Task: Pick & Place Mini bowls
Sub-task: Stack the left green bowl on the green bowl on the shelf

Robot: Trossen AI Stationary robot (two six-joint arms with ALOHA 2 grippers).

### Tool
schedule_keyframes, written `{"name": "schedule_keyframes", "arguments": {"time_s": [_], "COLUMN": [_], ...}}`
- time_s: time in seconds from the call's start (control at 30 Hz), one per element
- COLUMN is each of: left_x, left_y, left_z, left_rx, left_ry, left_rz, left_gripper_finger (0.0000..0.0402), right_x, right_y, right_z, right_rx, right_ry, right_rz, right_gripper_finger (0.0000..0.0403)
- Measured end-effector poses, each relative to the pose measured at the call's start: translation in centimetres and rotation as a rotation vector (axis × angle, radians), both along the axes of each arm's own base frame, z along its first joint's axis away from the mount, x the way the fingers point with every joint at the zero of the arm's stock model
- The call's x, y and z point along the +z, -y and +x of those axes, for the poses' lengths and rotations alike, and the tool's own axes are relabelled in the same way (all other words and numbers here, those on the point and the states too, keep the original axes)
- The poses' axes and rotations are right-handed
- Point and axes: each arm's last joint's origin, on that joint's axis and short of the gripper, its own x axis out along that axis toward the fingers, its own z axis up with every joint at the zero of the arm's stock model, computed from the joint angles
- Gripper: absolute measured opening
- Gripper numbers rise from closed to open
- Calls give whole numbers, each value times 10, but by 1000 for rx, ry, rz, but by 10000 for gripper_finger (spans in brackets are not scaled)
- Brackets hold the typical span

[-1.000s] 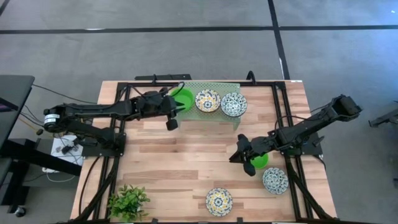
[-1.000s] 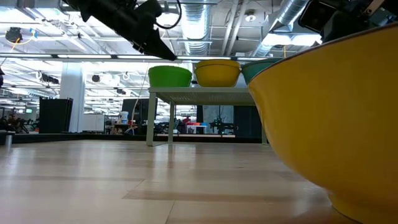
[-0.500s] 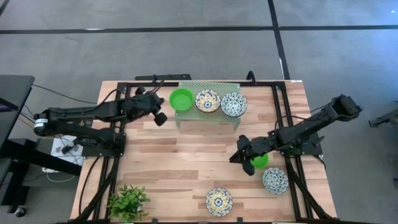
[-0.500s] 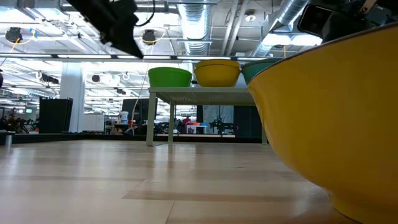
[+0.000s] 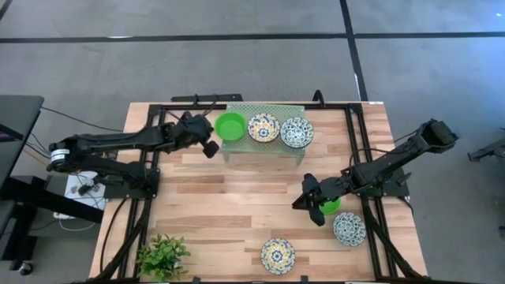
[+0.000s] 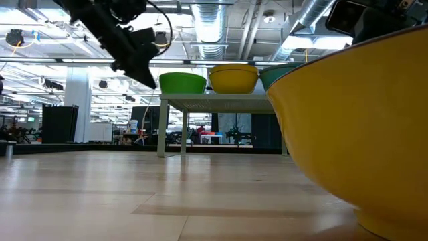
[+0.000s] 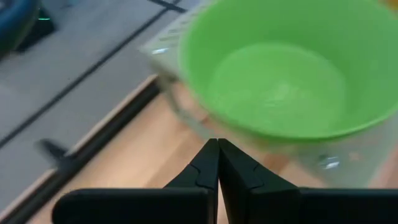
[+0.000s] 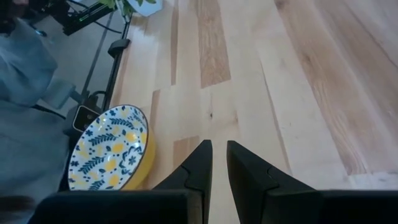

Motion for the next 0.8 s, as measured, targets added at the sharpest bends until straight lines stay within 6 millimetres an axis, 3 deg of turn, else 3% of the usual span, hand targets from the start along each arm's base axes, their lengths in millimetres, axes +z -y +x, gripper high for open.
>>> {"name": "schedule_keyframes", "arguments": {"time_s": [0.4, 0.8], "left_x": [-2, -1], "left_y": [0, 6], "left_z": [14, 14], "left_rx": [-130, -159], "left_ry": [68, 72], "left_rz": [-49, -52], "left_gripper_finger": [8, 6], "right_x": [0, 1], "right_y": [10, 28], "right_z": [4, 10], "right_rx": [-17, -112], "right_ry": [47, 54], "right_rz": [-184, -181], "right_gripper_finger": [45, 65]}}
